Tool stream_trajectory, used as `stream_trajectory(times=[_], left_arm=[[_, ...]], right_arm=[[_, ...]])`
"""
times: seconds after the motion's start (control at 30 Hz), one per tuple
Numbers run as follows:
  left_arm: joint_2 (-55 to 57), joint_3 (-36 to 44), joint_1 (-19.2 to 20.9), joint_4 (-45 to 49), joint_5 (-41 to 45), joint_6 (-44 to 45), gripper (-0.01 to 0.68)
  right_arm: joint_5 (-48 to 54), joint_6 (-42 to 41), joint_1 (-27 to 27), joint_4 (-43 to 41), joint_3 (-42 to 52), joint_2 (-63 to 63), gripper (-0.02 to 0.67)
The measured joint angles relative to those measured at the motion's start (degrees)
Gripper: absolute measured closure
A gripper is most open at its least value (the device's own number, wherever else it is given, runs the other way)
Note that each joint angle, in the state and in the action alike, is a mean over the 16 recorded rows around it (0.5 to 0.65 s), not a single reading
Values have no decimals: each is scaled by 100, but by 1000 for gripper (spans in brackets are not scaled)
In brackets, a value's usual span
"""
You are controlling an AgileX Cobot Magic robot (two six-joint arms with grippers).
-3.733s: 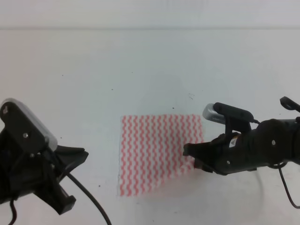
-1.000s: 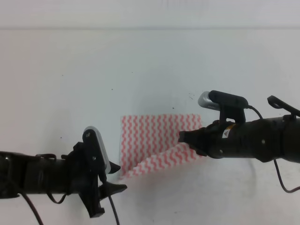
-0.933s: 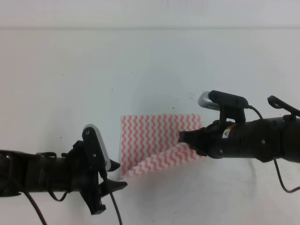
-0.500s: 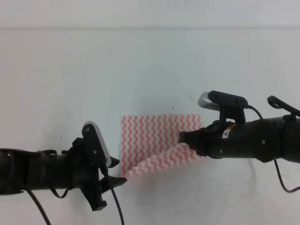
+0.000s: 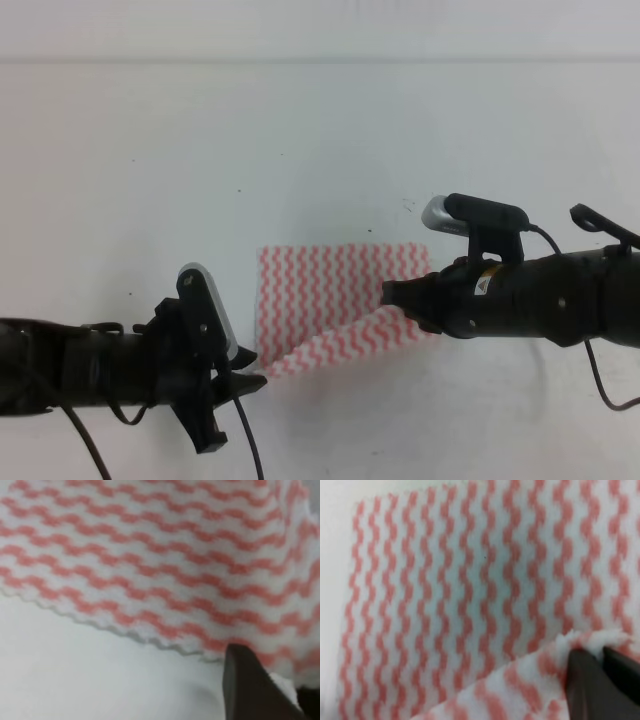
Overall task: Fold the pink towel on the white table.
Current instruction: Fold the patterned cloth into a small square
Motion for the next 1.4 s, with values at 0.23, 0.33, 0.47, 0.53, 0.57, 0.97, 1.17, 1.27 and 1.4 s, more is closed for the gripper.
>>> stream_trajectory(times=[0.23, 0.33, 0.47, 0.53, 0.57, 0.97, 1.17, 1.27, 1.4], left_arm=[[-14, -16, -1, -62, 114, -44, 642], [-7, -40, 1, -86, 139, -116, 669], [-6, -83, 1, -122, 182, -256, 676], [-7, -106, 1, -139, 197, -336, 676], [-7, -120, 1, -142, 197, -382, 676], [-1, -397, 2, -142, 139, -1104, 677], [17, -590, 3, -133, -45, -1479, 676], [24, -686, 4, -130, -155, -1608, 676], [26, -813, 4, -130, -329, -1724, 676]], right_arm=[[0, 0, 0, -11, 0, 10, 653], [-2, -1, 0, -17, 0, 0, 653], [-2, -1, 0, -18, 0, 5, 653], [-2, -1, 0, -17, 0, 5, 654], [-2, -1, 0, -17, 0, 5, 654], [-94, 7, 1, -14, 0, 20, 655], [-207, 11, 1, -14, 0, 25, 655], [-258, 11, 0, -10, 1, 26, 656], [-310, 11, -16, -7, 1, 28, 656]])
